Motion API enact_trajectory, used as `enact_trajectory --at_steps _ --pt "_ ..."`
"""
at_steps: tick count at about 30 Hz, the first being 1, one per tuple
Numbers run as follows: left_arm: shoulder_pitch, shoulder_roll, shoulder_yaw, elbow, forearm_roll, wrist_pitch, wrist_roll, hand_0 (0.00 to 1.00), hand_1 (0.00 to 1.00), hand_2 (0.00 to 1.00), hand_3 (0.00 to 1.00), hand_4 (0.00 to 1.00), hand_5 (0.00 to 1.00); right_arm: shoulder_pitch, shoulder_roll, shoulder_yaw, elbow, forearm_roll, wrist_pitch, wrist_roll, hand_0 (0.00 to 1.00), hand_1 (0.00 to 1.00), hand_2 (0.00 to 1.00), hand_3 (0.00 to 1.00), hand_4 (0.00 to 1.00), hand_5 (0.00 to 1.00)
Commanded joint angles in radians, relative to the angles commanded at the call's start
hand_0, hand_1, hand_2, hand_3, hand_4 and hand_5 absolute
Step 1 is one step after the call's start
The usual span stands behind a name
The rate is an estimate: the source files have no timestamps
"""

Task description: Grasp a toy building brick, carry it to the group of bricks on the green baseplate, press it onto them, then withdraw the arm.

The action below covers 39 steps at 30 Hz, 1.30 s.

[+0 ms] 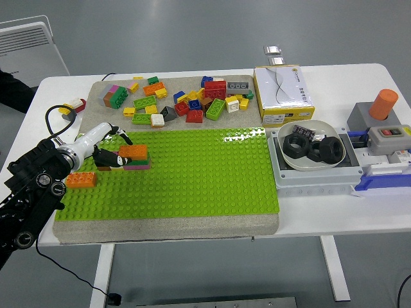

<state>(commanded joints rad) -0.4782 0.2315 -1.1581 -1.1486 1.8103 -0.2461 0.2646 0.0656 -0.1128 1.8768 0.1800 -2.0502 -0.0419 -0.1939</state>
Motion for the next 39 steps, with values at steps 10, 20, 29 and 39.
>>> enact_trajectory --at_steps 10,20,29,39 --pt "0.000 0.001 0.000 -0.002 0.004 -0.009 0.002 0.989 0.957 0.916 0.548 0.621 0.002 -0.001 0.001 -0.001 0.000 0.002 -0.001 -0.001 0.704 0.691 0.726 0.774 0.954 0.998" --pt "0.002 0.003 -0.003 -0.009 0.011 -0.023 0.007 0.990 0.963 0.924 0.559 0.667 0.002 0.000 0.000 -0.005 0.000 0.007 -0.002 -0.002 0.704 0.690 0.726 0.774 0.954 0.998" --pt "0.003 0.003 -0.004 -0.014 0.015 -0.036 0.016 0.990 0.965 0.928 0.570 0.711 0.002 0.000 0.000 -0.010 0.000 0.012 -0.003 -0.003 0.703 0.690 0.726 0.774 0.951 0.998" --pt "0.002 0.001 -0.004 -0.010 0.012 -0.031 0.013 0.995 0.970 0.935 0.578 0.717 0.002 0.001 0.000 -0.014 0.000 0.016 -0.003 -0.003 0.703 0.689 0.725 0.773 0.950 0.998"
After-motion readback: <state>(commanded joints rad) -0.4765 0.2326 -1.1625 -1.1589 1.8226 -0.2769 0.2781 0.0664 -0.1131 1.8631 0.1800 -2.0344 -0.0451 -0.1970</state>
